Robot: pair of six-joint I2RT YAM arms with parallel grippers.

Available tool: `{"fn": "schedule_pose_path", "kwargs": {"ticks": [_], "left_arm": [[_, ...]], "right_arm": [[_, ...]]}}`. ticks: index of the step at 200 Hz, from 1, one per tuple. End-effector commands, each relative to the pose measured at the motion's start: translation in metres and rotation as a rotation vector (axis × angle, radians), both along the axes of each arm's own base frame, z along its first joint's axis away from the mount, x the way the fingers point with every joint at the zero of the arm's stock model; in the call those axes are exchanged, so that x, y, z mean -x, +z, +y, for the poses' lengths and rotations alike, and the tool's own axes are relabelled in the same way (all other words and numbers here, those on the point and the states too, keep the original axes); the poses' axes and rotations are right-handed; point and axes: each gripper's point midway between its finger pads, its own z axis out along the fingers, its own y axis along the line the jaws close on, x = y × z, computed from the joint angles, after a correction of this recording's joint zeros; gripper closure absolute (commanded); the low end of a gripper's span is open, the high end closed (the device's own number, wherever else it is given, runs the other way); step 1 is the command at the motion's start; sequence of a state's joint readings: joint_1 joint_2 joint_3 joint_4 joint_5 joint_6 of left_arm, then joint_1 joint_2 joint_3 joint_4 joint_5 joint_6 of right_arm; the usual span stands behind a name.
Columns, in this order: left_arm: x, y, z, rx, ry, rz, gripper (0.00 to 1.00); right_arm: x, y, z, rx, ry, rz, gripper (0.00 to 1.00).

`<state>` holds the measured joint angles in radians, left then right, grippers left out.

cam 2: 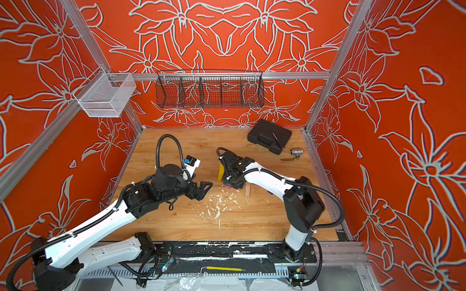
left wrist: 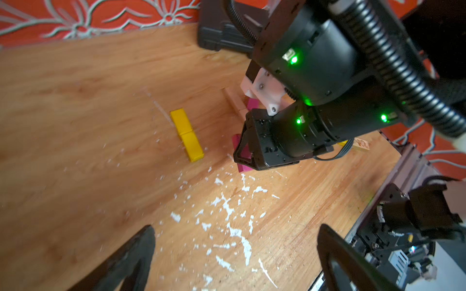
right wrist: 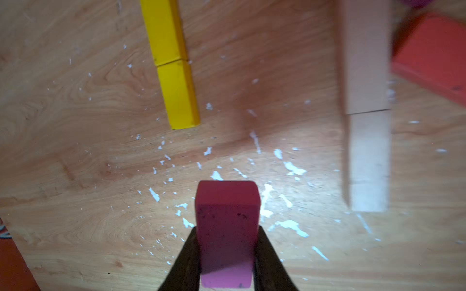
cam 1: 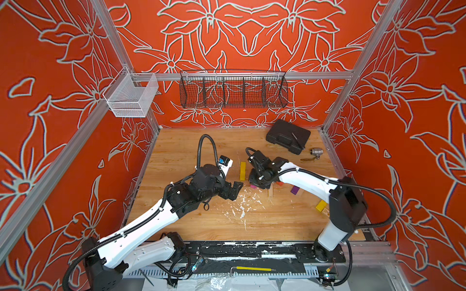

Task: Assemble the letter k with building blocks
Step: Assemble the building block at the center of the board.

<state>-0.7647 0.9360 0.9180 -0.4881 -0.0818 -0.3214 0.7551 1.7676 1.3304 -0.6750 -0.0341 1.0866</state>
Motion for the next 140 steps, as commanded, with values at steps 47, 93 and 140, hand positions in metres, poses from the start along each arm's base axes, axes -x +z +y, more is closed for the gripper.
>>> {"fn": "schedule_pose_path", "kwargs": {"ticks": [47, 93, 140], "left_arm": [[0.013, -0.034, 0.077, -0.032, 0.373, 0.117, 0.02], [0.013, -0.037, 0.077, -0.007, 0.373, 0.099, 0.03], [0.012, -0.043, 0.068, 0.012, 0.36, 0.131, 0.02]], "right_arm": [[-0.005, -0.053, 0.047, 0.063, 0.013, 0.071, 0.81], [0.0, -0.066, 0.043, 0.098, 0.018, 0.098, 0.7], [-0.001, -0.036, 0.042, 0.07, 0.05, 0.047, 0.56]]}}
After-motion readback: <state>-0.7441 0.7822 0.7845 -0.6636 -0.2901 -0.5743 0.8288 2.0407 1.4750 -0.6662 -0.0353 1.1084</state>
